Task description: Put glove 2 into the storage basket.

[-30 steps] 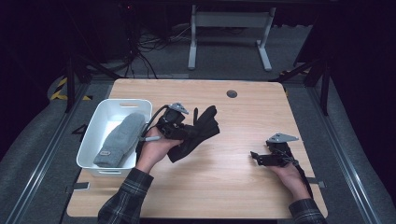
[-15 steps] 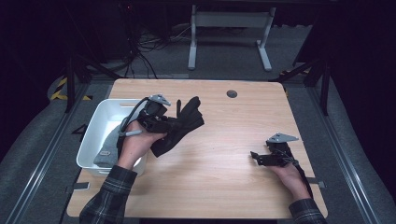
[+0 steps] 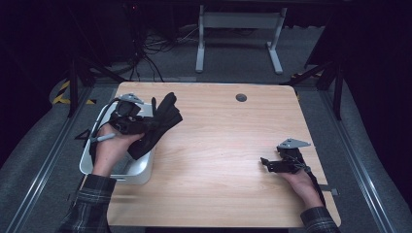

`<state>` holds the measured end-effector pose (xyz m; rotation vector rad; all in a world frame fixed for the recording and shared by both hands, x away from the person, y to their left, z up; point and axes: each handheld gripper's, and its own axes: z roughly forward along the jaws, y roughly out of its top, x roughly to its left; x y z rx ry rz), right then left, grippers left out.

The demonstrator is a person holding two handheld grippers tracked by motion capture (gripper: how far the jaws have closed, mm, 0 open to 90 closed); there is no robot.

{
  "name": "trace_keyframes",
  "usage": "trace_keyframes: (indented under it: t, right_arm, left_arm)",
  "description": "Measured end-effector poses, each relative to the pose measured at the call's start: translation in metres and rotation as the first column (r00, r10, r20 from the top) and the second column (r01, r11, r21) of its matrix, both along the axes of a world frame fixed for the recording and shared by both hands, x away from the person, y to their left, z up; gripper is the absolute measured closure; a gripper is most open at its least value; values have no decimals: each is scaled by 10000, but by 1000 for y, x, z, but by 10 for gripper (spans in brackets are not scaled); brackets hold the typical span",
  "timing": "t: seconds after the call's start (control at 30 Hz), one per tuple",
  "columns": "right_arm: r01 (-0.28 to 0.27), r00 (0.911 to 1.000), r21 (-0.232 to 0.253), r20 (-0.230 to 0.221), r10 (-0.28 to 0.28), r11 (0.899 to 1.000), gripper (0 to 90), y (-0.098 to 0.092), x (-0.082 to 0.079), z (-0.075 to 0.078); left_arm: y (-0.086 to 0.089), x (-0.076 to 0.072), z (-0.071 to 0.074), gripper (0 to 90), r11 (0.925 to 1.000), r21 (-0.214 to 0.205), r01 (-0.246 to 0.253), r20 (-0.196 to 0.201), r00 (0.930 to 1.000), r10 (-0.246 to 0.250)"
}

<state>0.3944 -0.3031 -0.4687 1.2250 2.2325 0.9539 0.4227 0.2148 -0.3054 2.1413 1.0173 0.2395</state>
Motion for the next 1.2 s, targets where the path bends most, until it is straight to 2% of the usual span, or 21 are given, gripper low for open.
trace_keyframes:
  t: [0.17, 0.37, 0.47, 0.63, 0.73, 0.8, 0.87, 0.93, 0.97, 1.03, 1.07, 1.2]
  right_arm:
    - [6, 10000, -2, -6, -6, 10000, 149, 0, 0, 0]
    - [29, 10000, 6, 0, -29, 10000, 148, 0, 0, 0]
    - [35, 10000, 5, 3, -35, 10000, 149, 0, 0, 0]
    - [38, 10000, 4, 1, -38, 10000, 149, 0, 0, 0]
    - [39, 10000, 3, 1, -39, 10000, 149, 0, 0, 0]
    - [37, 10000, 3, 3, -37, 10000, 149, 0, 0, 0]
    - [37, 10000, 4, 2, -37, 10000, 148, 0, 0, 0]
    - [40, 10000, 4, 0, -40, 10000, 148, 0, 0, 0]
    - [40, 10000, 4, 0, -40, 10000, 148, 0, 0, 0]
    - [39, 10000, 5, 1, -39, 10000, 149, 0, 0, 0]
    - [39, 10000, 6, 0, -39, 10000, 149, 0, 0, 0]
    - [39, 10000, 6, 0, -39, 10000, 148, 0, 0, 0]
  left_arm:
    - [29, -3, -5, 711, 9970, 41, -769, -72, 9970, 769]
    - [60, -5, -20, 711, 9850, 186, -1714, -274, 9847, 1719]
    - [67, -3, -29, 710, 9795, 289, -1995, -440, 9787, 2006]
    - [71, 2, -46, 707, 9749, 408, -2190, -770, 9721, 2216]
    - [72, 5, -54, 698, 9685, 683, -2395, -917, 9651, 2451]
    - [73, 6, -61, 681, 9670, 741, -2437, -1006, 9629, 2504]
    - [74, 8, -66, 635, 9660, 830, -2447, -1080, 9615, 2528]
    - [74, 9, -68, 542, 9651, 863, -2473, -1065, 9609, 2558]
    - [74, 9, -69, 542, 9632, 890, -2536, -1094, 9587, 2625]
    - [74, 11, -70, 454, 9619, 931, -2571, -969, 9592, 2658]
    - [74, 11, -69, 377, 9605, 969, -2609, -934, 9584, 2698]
    - [72, 10, -65, 274, 9621, 947, -2555, -655, 9628, 2622]
